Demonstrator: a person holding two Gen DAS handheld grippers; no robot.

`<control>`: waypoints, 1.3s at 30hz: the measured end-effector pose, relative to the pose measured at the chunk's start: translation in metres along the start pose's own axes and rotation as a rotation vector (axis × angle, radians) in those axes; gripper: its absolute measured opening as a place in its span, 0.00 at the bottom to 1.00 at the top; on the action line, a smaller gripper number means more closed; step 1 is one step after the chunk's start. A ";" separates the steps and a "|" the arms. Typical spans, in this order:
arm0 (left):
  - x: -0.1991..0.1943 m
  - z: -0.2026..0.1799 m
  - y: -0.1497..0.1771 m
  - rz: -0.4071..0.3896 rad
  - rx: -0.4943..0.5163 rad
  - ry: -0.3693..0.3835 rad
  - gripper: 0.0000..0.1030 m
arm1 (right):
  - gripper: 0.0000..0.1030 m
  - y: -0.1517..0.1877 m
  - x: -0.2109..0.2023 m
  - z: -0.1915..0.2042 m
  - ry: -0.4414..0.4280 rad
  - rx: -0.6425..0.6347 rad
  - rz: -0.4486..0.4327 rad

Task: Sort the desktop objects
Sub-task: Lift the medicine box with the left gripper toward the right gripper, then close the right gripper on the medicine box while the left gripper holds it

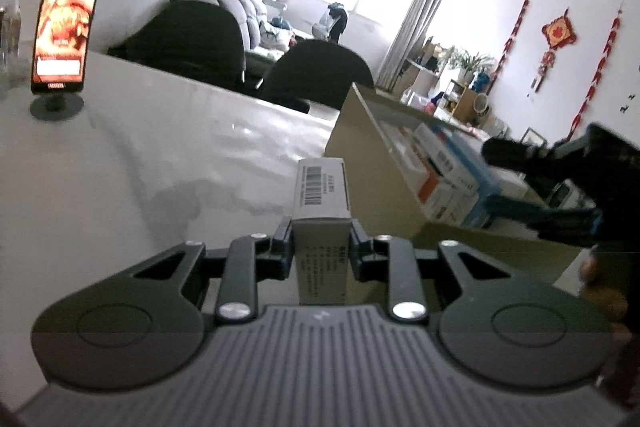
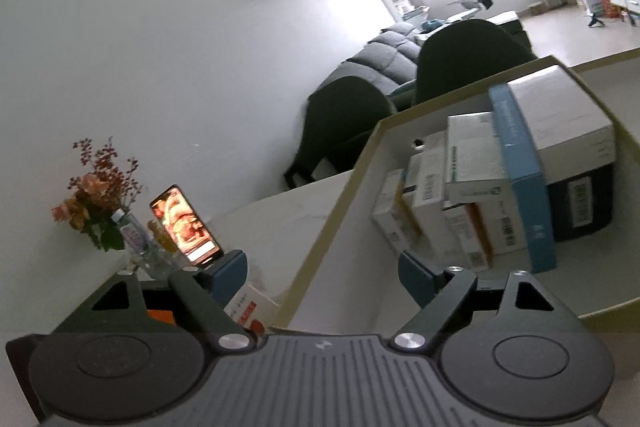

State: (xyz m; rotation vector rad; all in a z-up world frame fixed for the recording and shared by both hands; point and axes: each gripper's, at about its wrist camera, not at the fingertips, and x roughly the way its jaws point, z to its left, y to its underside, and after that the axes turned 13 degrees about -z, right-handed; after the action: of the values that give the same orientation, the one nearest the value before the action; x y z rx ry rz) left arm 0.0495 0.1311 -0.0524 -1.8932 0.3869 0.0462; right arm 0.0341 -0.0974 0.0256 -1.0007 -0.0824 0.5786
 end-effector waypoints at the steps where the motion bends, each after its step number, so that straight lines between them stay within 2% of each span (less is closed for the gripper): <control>1: -0.003 0.000 -0.003 -0.011 0.000 0.004 0.24 | 0.83 0.000 0.000 0.002 -0.010 -0.002 0.002; 6: -0.024 -0.003 -0.021 -0.075 -0.011 0.062 0.24 | 0.83 -0.002 0.000 0.010 -0.081 0.006 0.017; 10: -0.035 -0.001 -0.033 -0.090 -0.056 0.140 0.24 | 0.83 -0.004 0.000 0.013 -0.130 0.031 0.026; 21: -0.029 0.020 -0.033 -0.034 -0.267 0.330 0.24 | 0.83 -0.014 -0.002 0.010 -0.293 0.103 0.081; 30: -0.021 0.035 -0.025 0.016 -0.450 0.525 0.24 | 0.82 -0.018 -0.002 0.003 -0.465 0.155 0.192; 36: -0.016 0.039 -0.020 0.022 -0.514 0.566 0.24 | 0.78 -0.018 0.001 0.002 -0.533 0.204 0.231; 39: -0.013 0.041 -0.019 0.025 -0.542 0.564 0.24 | 0.68 -0.018 0.003 0.000 -0.561 0.243 0.243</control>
State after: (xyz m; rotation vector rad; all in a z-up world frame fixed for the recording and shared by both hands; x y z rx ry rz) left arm 0.0488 0.1774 -0.0470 -2.4255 0.8445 -0.4126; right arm 0.0438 -0.1033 0.0396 -0.5932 -0.3823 1.0567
